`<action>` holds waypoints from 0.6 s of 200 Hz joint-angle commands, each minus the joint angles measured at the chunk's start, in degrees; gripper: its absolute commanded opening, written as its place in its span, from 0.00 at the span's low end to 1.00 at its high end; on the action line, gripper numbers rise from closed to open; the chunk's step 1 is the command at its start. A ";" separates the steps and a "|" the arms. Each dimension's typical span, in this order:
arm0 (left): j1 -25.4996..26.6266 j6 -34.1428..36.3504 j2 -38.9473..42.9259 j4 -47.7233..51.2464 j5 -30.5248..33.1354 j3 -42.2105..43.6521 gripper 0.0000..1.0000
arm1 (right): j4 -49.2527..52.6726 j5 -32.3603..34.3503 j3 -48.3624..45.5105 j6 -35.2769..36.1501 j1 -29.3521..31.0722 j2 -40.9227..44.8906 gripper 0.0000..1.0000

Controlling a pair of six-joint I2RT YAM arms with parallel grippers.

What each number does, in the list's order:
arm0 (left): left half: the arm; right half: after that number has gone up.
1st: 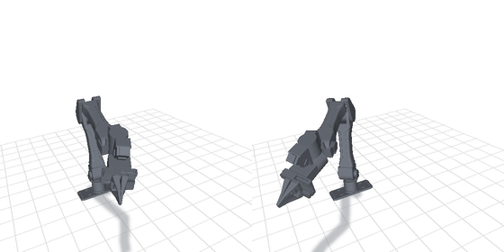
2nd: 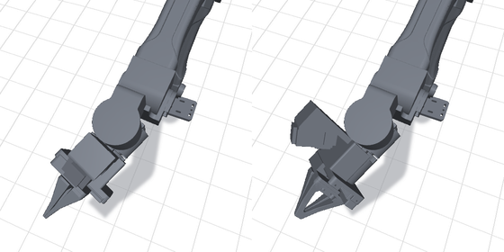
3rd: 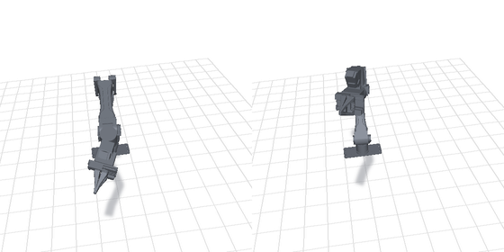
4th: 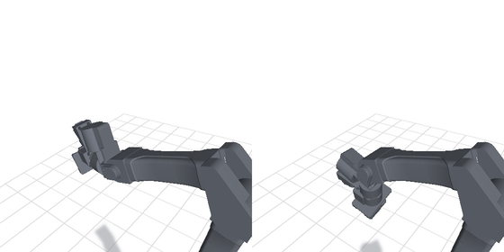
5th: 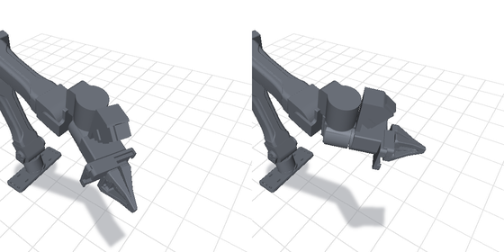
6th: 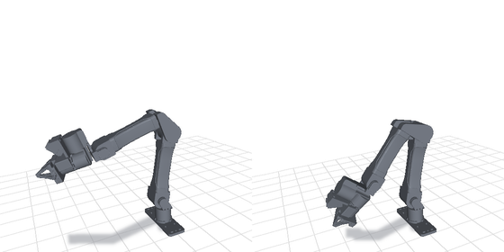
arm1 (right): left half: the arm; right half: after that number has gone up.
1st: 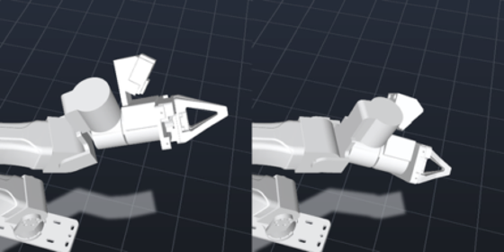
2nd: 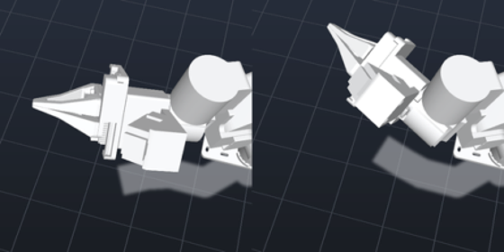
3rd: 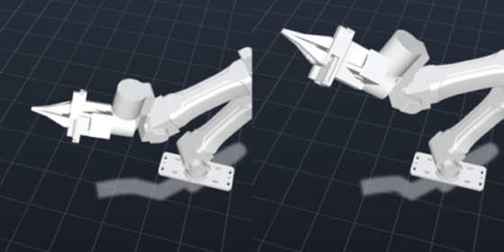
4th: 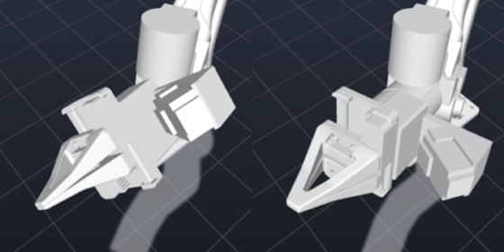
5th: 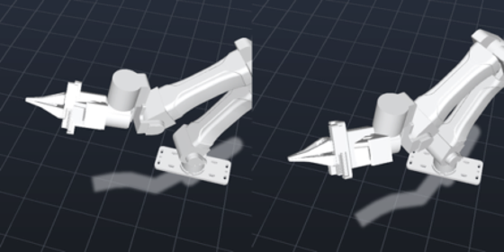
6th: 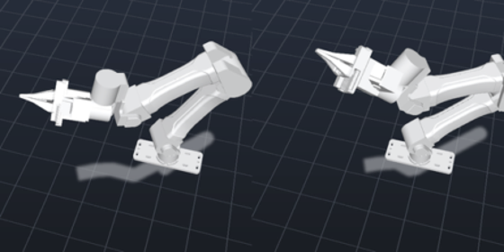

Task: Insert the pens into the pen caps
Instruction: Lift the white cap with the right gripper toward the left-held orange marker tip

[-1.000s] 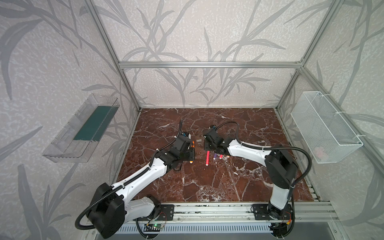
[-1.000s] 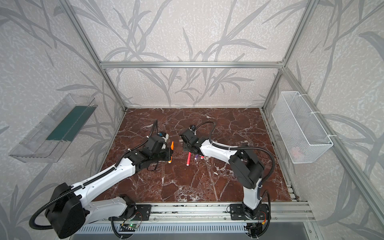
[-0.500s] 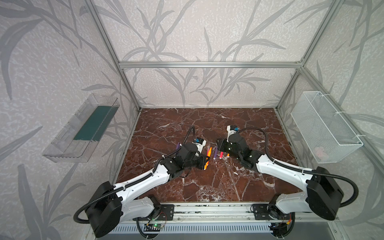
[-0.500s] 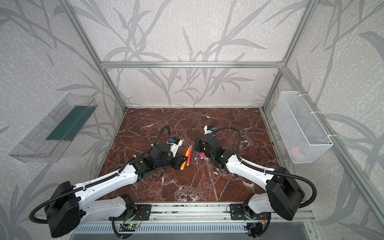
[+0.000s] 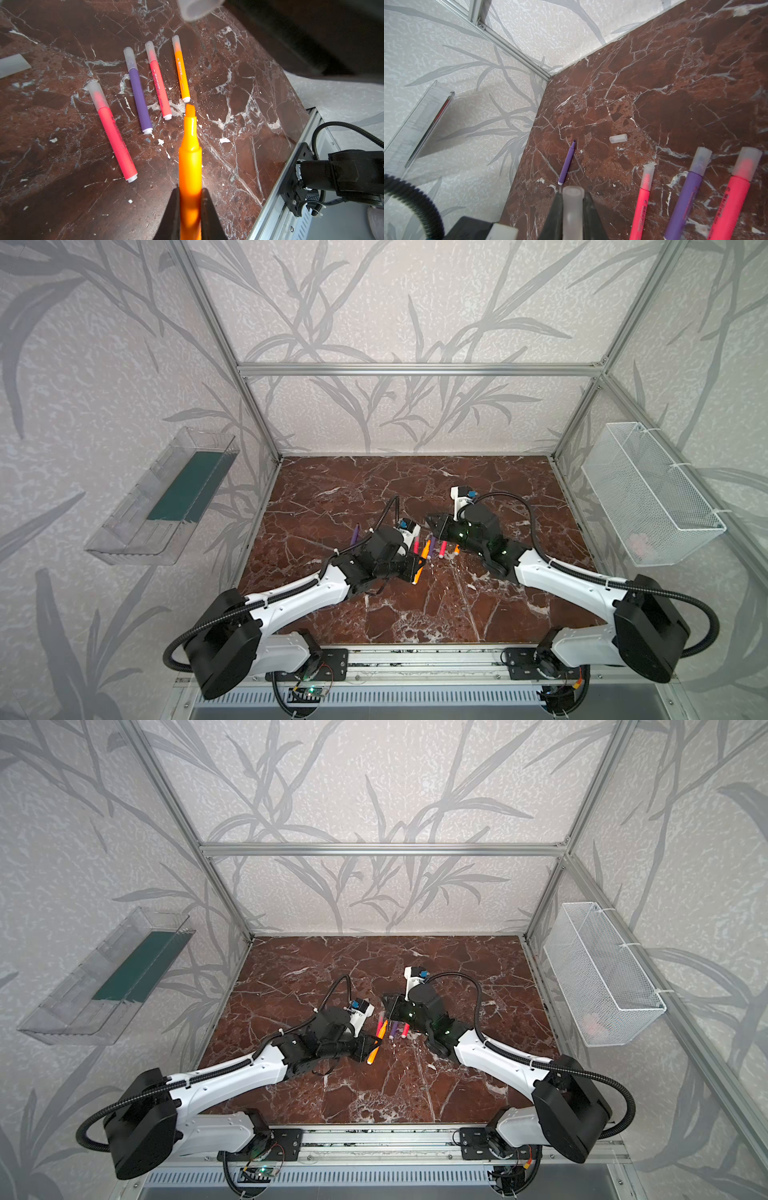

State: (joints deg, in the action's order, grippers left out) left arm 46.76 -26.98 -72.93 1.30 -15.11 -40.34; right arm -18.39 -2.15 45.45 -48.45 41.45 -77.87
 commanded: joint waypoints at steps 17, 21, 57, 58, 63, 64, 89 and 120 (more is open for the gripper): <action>0.26 0.02 0.09 -0.71 1.58 -2.38 0.00 | -1.85 0.35 -0.64 0.16 -0.06 1.22 0.04; 0.26 0.00 0.40 -0.61 1.96 -2.37 0.00 | -1.74 0.88 -0.83 0.13 -0.06 1.22 0.04; 0.18 -0.68 3.36 -1.71 5.82 -1.04 0.00 | -3.27 3.02 -2.99 -1.10 -0.05 1.49 0.04; 0.22 -0.65 3.47 -1.72 5.90 -1.00 0.00 | -3.29 2.98 -2.99 -1.15 -0.05 1.49 0.04; 0.17 -0.64 3.74 -1.49 6.26 -1.11 0.00 | -3.28 2.67 -3.00 -1.28 -0.01 1.36 0.04; 0.22 -0.63 3.75 -1.44 6.34 -1.13 0.00 | -3.21 2.59 -2.96 -1.29 -0.03 1.34 0.04; 0.23 -0.52 4.47 -1.00 7.04 -1.71 0.00 | -3.61 1.01 -2.79 -1.74 -0.06 0.82 0.04; 0.17 -0.37 4.05 -0.99 7.09 -1.98 0.00 | -6.78 -2.10 -2.98 -2.96 0.12 -0.57 0.03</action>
State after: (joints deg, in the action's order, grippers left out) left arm 46.76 -27.20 -69.36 0.95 -9.34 -40.93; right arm -20.99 -1.80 42.46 -50.19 41.45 -77.80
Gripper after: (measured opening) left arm 0.141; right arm 0.152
